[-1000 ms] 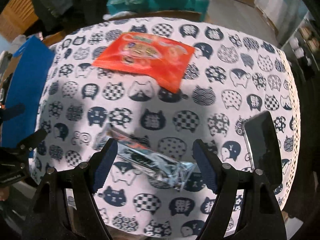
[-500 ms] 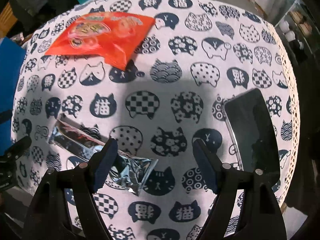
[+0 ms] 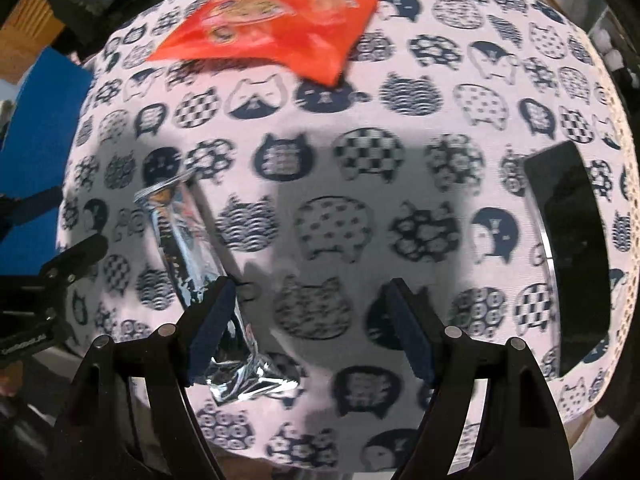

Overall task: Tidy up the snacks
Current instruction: 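Lower the left gripper onto the silver foil packet and close it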

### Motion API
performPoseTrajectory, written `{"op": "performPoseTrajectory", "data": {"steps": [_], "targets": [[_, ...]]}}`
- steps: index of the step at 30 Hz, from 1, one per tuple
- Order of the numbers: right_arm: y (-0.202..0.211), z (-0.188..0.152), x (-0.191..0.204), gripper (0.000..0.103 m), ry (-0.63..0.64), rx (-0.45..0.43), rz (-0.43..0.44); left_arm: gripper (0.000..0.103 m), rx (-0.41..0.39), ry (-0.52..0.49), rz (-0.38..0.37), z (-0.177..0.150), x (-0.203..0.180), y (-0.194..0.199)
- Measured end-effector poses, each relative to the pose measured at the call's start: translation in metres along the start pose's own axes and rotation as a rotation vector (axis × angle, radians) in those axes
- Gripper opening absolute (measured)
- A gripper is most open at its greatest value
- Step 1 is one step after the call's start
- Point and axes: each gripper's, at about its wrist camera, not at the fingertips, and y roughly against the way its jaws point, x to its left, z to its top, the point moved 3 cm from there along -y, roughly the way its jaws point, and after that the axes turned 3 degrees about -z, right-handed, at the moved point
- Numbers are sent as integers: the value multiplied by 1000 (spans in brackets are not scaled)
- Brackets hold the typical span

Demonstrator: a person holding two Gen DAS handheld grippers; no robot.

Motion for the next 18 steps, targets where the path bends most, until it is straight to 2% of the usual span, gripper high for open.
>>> {"op": "performPoseTrajectory", "data": {"steps": [10,14,18], "targets": [[-14,0,59,78,75,21,77,81,7,34,1,-2,14,2],[-13,5,60,78,86,18,53,83,-3,38,-28,0,9,4],[-8,5,49,78,88,6,4,83,17,45,-96,1,-5,1]]}}
